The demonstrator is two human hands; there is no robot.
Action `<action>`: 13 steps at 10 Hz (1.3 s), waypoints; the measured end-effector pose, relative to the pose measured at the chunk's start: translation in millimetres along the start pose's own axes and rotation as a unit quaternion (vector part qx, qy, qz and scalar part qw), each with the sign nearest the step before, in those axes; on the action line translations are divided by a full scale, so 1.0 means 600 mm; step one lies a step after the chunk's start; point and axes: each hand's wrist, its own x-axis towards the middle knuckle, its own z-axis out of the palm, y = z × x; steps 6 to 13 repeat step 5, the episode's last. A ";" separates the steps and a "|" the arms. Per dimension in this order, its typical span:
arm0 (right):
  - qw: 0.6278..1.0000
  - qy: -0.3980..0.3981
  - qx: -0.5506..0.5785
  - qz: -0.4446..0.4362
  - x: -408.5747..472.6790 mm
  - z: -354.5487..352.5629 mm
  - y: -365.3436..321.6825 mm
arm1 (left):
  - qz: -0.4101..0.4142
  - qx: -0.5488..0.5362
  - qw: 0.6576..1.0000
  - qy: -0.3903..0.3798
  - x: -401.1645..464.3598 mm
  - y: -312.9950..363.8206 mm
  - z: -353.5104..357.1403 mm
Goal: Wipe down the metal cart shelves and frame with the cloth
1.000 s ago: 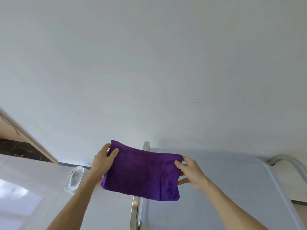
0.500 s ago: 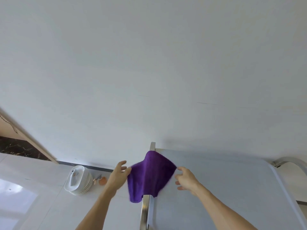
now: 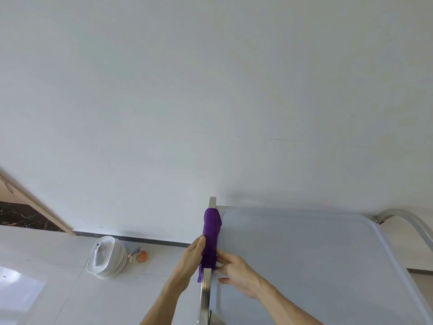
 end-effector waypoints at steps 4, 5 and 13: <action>0.992 0.114 -0.049 -0.035 -0.088 -0.054 0.039 | 0.131 0.070 0.973 0.175 -0.055 -0.020 0.043; 0.984 0.162 -0.026 -0.064 -0.134 -0.093 0.068 | 0.174 0.070 0.964 0.190 -0.093 -0.016 0.083; 0.984 0.162 -0.026 -0.064 -0.134 -0.093 0.068 | 0.174 0.070 0.964 0.190 -0.093 -0.016 0.083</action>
